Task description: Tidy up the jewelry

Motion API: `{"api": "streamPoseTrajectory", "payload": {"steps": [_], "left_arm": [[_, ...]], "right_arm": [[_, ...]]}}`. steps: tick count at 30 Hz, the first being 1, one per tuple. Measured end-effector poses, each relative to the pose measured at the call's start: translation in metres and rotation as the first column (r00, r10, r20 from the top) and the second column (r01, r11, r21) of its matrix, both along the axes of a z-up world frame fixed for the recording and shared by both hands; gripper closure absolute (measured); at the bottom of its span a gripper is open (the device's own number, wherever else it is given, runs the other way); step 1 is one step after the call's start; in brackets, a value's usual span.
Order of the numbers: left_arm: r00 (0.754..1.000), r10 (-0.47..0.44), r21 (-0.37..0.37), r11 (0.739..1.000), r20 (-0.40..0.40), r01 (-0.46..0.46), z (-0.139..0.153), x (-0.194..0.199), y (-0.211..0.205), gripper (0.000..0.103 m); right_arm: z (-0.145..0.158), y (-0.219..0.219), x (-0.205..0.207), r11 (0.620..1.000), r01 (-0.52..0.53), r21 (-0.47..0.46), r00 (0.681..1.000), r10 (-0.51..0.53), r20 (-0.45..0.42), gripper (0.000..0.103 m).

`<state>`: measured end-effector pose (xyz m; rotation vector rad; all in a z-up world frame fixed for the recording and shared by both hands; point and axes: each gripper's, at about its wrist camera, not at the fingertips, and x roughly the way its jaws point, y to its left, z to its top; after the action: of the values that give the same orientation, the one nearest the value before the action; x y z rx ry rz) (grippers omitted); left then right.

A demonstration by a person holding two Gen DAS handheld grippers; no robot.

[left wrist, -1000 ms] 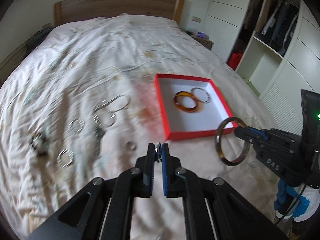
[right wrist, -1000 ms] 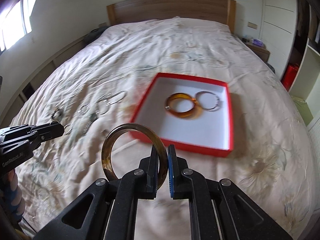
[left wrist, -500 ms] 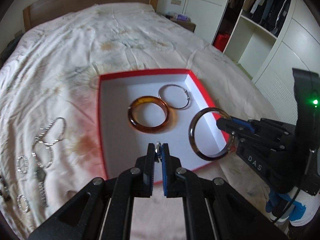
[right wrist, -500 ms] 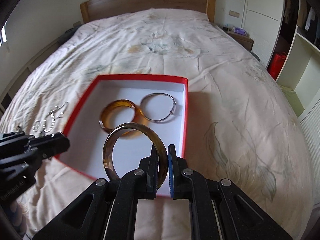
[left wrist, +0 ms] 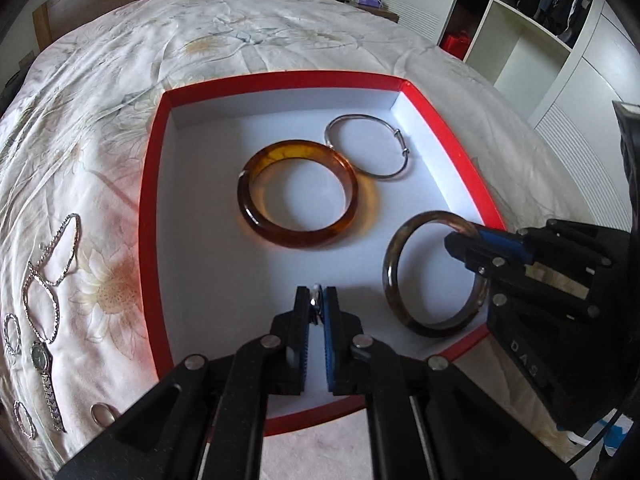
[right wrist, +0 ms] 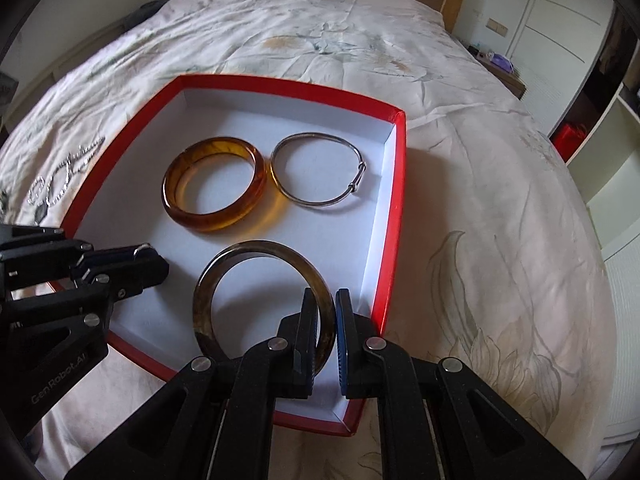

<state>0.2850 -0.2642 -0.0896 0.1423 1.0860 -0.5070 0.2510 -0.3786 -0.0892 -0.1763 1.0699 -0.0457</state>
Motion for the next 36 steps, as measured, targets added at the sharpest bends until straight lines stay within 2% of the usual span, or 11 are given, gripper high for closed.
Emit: {"api": "streamPoseTrajectory", "payload": {"steps": [6, 11, 13, 16, 19, 21, 25, 29, 36], "left_arm": [[1.0, 0.016, -0.02, 1.0, -0.02, -0.016, 0.002, 0.001, 0.004, 0.096], [0.999, 0.022, -0.041, 0.999, -0.037, -0.024, 0.011, -0.003, 0.008, 0.096], [0.999, 0.022, -0.045, 0.999, -0.035, -0.023, 0.016, -0.006, 0.009, 0.095], [0.999, 0.017, -0.061, 0.998, -0.027, -0.018, 0.027, -0.013, 0.011, 0.095], [1.0, 0.011, -0.075, 0.997, -0.019, -0.012, 0.038, -0.021, 0.014, 0.09], [1.0, 0.013, -0.084, 0.996, -0.017, -0.014, 0.045, -0.028, 0.017, 0.081], [1.0, 0.027, -0.102, 0.994, -0.007, -0.028, 0.059, -0.038, 0.025, 0.079], [0.999, 0.04, -0.117, 0.992, 0.019, -0.037, 0.079, -0.054, 0.042, 0.079], [0.989, 0.115, -0.136, 0.985, 0.093, -0.102, 0.108, -0.095, 0.101, 0.079]], "right_arm": [[0.0, 0.002, 0.0, 1.0, 0.003, -0.015, 1.0, -0.003, -0.011, 0.095], [0.009, 0.003, -0.006, 1.0, 0.009, -0.012, 1.0, -0.009, -0.002, 0.089], [0.016, 0.002, -0.01, 1.0, 0.019, -0.019, 1.0, -0.019, 0.008, 0.081], [0.028, -0.001, -0.019, 1.0, 0.03, 0.001, 0.999, -0.03, 0.024, 0.08], [0.039, -0.002, -0.031, 0.999, 0.048, 0.001, 0.998, -0.048, 0.042, 0.076], [0.048, -0.004, -0.041, 0.998, 0.063, 0.018, 0.996, -0.064, 0.053, 0.075], [0.063, -0.004, -0.061, 0.996, 0.08, 0.039, 0.994, -0.083, 0.072, 0.073], [0.077, -0.004, -0.087, 0.994, 0.092, 0.058, 0.991, -0.097, 0.091, 0.071], [0.103, 0.003, -0.13, 0.99, 0.091, 0.111, 0.985, -0.106, 0.136, 0.067]]}}
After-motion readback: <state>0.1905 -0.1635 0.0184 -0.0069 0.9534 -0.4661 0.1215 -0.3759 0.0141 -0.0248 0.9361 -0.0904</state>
